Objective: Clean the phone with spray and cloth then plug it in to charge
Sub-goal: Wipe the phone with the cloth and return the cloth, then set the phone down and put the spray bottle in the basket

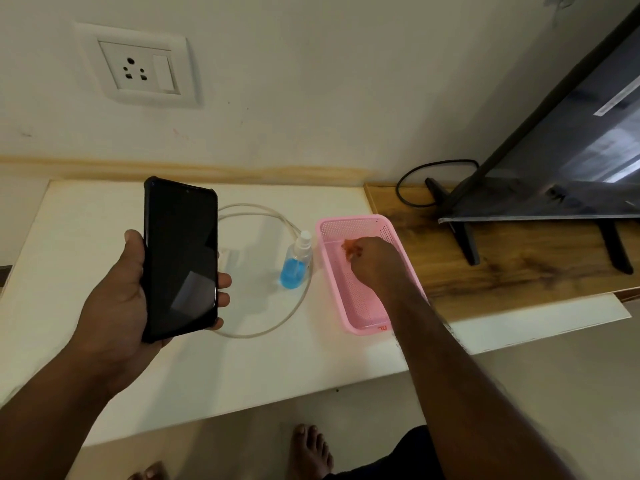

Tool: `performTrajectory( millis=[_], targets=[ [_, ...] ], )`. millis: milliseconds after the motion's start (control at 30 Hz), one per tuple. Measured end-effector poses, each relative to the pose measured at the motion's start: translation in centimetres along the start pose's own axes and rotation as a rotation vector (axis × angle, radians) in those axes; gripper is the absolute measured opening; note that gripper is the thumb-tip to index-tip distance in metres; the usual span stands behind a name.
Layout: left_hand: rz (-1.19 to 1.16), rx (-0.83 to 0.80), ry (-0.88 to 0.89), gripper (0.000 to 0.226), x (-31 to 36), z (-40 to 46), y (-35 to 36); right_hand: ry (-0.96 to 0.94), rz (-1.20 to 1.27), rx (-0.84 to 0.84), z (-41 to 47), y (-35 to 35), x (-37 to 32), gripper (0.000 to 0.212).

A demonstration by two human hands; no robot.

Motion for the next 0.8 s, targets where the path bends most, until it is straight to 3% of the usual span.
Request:
performTrajectory(
  millis=[167, 600, 800],
  targets=[
    [-0.006, 0.025, -0.01, 0.092, -0.2, -0.1, -0.2, -0.022, 0.014, 0.11, 0.2, -1.1, -0.4, 0.03],
    [-0.018, 0.07, -0.01, 0.084, -0.1, -0.4, 0.3, 0.062, 0.002, 0.087, -0.2, -1.3, 0.2, 0.021],
    [-0.047, 0.05, 0.022, 0.079, 0.7, -0.8, 1.0, -0.017, 0.032, 0.34, -2.6, -6.4, -1.6, 0.026]
  ],
)
Point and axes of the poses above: each hand's wrist, its own z-axis towards the middle knuckle, its own y-axis out of the palm, x = y × z, the point moved 10 cm from there along z, towards the middle knuckle, and after that the axes turned 4 degrees about z, right-handed, at the moved point
